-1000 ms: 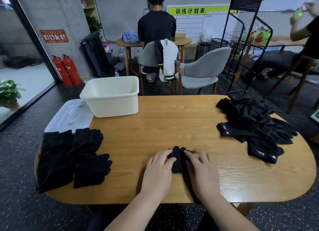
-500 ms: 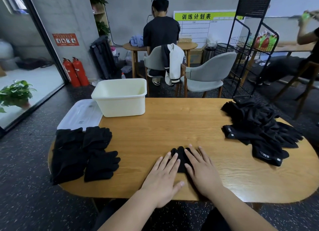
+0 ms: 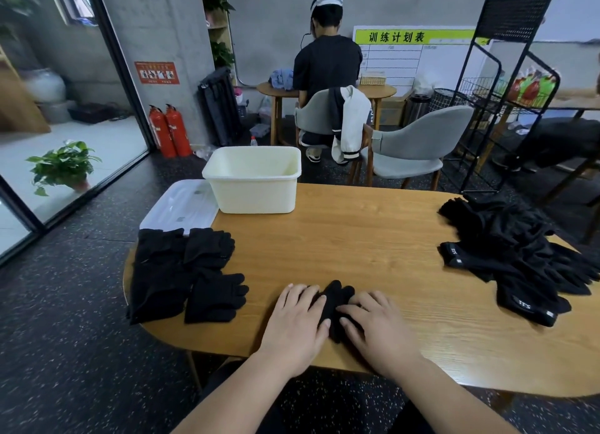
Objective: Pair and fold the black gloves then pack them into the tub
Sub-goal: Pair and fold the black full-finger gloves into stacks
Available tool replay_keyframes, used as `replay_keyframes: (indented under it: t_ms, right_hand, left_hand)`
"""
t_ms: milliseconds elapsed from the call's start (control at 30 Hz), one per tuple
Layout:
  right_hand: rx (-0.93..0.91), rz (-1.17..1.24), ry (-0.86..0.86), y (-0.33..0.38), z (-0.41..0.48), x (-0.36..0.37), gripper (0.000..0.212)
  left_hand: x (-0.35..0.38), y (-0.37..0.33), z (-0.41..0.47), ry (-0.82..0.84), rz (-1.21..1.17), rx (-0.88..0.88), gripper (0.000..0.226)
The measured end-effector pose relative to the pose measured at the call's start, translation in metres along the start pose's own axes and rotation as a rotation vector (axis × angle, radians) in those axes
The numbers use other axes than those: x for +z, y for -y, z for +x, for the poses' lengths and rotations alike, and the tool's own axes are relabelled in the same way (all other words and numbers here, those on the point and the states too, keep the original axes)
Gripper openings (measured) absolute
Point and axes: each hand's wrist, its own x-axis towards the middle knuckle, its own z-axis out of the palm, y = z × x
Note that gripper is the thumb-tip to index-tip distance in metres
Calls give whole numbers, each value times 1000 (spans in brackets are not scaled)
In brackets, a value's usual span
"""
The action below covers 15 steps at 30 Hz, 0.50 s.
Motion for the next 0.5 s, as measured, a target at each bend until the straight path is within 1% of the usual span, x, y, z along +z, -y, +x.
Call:
replay_keyframes:
  t_ms: [67,133,233,367,500]
  right_hand:
    - [-2,24,-13,6,6,-2,26]
    - [66,53,-4,10,12,0,24]
    - [178,73,50,17,17,8,28]
    - [222,171,90,35,18,15,26]
    - [253,287,109,55,19,19,22]
  left_hand:
    - [-2,3,-4,-39,-53,-100,56]
    - [-4,6,-7,-77,-62,-207,50]
    - [-11,6,-6,-11,-119,-377,47]
    - [-20,6,2,21,-355,-538,47]
    - [-28,15,7,21,-614,-684,40]
